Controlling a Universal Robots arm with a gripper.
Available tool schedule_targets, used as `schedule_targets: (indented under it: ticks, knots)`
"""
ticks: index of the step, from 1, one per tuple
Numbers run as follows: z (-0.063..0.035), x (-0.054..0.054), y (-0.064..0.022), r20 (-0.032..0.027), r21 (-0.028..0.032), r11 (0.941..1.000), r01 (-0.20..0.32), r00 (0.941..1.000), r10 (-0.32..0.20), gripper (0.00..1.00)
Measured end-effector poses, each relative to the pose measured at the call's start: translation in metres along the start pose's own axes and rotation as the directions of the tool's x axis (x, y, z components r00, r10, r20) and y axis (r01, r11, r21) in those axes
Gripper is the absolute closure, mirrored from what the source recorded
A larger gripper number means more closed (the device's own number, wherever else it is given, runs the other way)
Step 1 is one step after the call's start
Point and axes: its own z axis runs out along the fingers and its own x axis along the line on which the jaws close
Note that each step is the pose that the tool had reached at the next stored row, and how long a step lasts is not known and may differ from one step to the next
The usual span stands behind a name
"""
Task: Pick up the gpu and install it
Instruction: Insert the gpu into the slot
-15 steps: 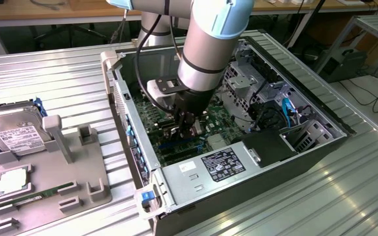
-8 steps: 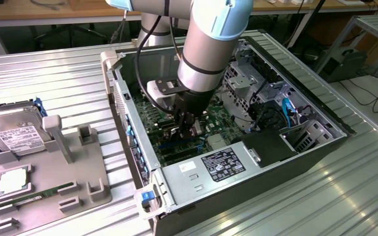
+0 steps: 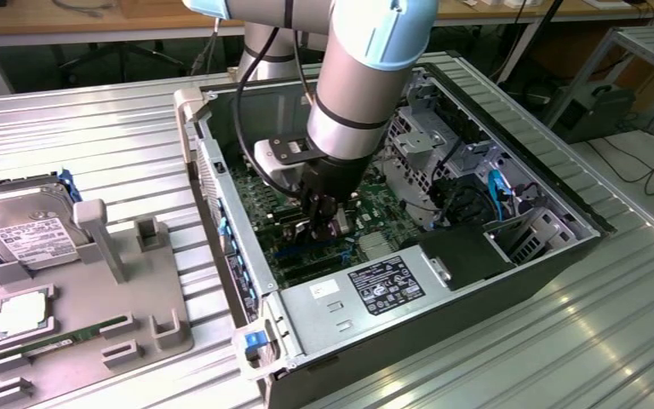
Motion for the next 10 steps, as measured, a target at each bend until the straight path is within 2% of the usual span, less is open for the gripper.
schedule_targets:
  ticks: [4,7,8,10]
  knots:
    - [0.0020,0.0000,-0.0001,0.0001,0.0000,1.0000,0.000,1.0000,0.000,0.72]
    - [-0.0061,-0.0005,0.0004,0.0003,0.0001,1.0000,0.000,1.0000,0.000,0.72]
    - [-0.0058,-0.0047,0.0003,-0.0233,0.0001,1.0000,-0.001,0.9997,0.001,0.72]
    - [-0.0056,-0.0048,0.0003,-0.0234,0.0000,1.0000,-0.001,0.9997,0.001,0.72]
